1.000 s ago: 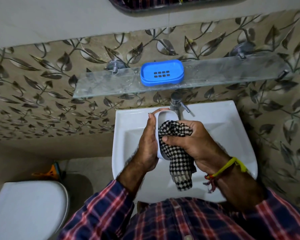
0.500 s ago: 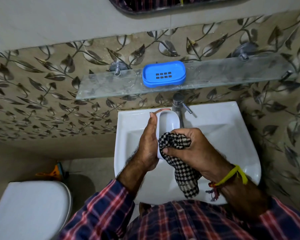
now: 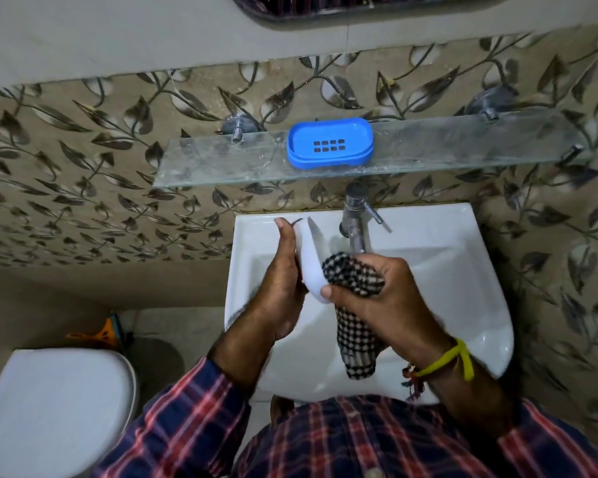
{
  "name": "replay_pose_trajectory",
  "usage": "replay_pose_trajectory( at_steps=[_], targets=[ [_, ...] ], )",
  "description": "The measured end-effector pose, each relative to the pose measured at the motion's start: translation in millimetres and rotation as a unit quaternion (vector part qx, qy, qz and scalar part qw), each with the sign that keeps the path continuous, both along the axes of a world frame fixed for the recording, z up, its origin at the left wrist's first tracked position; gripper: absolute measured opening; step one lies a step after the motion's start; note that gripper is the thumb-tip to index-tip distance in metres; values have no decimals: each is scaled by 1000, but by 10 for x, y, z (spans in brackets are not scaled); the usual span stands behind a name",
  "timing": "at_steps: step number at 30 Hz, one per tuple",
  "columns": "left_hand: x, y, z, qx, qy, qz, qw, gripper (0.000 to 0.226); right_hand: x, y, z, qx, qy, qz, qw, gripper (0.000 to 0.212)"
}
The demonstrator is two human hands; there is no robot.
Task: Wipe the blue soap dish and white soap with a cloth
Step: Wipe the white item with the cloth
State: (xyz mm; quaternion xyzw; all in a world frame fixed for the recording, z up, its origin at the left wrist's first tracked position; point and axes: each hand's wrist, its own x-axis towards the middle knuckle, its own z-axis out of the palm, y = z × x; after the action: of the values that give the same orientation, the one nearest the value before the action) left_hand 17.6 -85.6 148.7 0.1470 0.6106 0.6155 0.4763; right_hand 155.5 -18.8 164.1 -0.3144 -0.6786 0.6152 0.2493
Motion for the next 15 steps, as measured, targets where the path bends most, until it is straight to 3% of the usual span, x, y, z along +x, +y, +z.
replay_pose_trajectory(
  at_steps=[1,2,3,5,7,9,15],
  targets=[
    [19,-70,-68,29,104,-6,994,77,-5,44,19,-71,14,-29,997,17],
    [30,-154,-152,47,260,-16,964,71,1,93,41,-133,26,-48,990,17],
    [33,-235,-246,68,400,-39,913,68,12,138,57,-187,36,-56,980,16],
    [53,-333,-387,124,561,-93,813,67,25,188,77,-277,48,-45,959,18],
    [61,-302,-463,152,607,-113,772,66,7,170,102,-323,46,-25,945,22],
    [79,-225,-481,146,623,-92,763,67,-35,137,120,-330,54,-36,942,20],
    [173,-213,-507,130,566,-29,813,66,-69,75,80,-302,76,-34,950,36]
  ],
)
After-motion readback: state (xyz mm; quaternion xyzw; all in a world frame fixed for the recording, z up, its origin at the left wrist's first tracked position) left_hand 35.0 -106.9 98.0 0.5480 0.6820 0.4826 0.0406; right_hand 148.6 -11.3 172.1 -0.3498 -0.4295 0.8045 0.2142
